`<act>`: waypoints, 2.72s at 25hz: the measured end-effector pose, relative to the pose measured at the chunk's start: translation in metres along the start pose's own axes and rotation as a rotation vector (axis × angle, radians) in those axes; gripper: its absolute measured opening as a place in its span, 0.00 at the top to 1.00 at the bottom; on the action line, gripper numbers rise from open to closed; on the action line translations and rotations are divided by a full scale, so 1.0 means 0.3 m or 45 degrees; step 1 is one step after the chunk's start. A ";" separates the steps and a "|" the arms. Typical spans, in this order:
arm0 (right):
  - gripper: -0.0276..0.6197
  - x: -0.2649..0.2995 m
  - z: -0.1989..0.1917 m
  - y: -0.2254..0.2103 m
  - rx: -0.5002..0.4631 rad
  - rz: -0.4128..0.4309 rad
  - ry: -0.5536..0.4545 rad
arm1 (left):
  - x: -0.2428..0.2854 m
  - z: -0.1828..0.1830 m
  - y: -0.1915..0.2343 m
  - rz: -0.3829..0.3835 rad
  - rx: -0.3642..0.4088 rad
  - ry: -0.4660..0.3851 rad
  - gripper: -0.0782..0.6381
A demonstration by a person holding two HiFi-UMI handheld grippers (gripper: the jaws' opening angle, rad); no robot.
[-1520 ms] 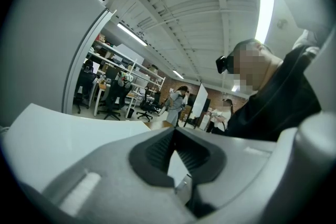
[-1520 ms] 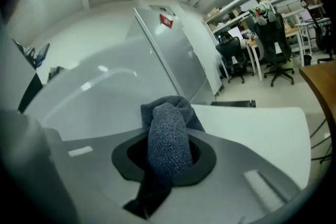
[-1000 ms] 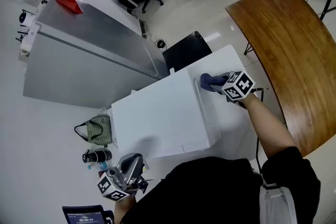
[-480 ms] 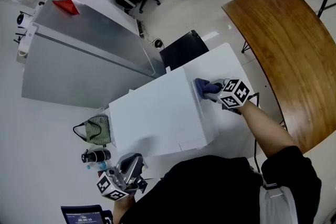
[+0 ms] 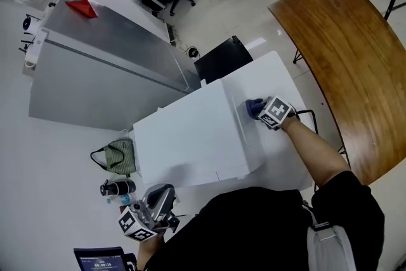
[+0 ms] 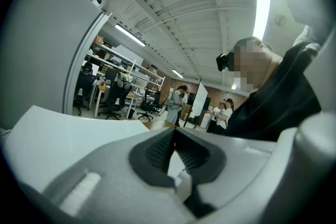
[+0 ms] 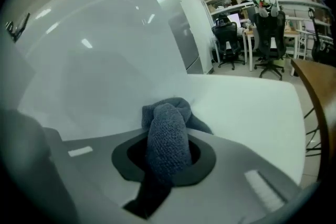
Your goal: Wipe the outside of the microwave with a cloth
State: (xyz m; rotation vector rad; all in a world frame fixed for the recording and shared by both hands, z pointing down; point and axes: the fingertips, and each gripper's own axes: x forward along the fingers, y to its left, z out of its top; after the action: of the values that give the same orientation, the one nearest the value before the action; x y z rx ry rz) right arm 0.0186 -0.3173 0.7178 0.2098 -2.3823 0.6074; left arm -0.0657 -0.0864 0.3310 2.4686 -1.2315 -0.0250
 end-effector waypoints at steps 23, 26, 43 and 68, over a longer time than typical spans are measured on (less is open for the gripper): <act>0.88 -0.048 0.042 0.128 0.122 0.240 -0.202 | 0.010 -0.023 -0.004 -0.014 -0.010 0.031 0.89; 0.88 0.031 -0.042 0.078 0.107 0.147 -0.028 | 0.014 -0.023 -0.010 -0.022 -0.010 0.028 0.89; 0.88 -0.499 0.371 0.457 0.073 0.453 -0.741 | 0.059 0.052 -0.072 -0.130 0.016 -0.064 0.89; 0.88 -0.542 0.316 0.473 0.035 0.391 -0.683 | 0.077 0.035 -0.089 -0.166 0.014 -0.045 0.89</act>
State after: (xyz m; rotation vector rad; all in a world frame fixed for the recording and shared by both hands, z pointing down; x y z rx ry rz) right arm 0.0474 -0.2388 0.4974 0.0136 -2.9577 0.8050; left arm -0.0329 -0.0930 0.3157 2.5649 -1.0853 -0.0975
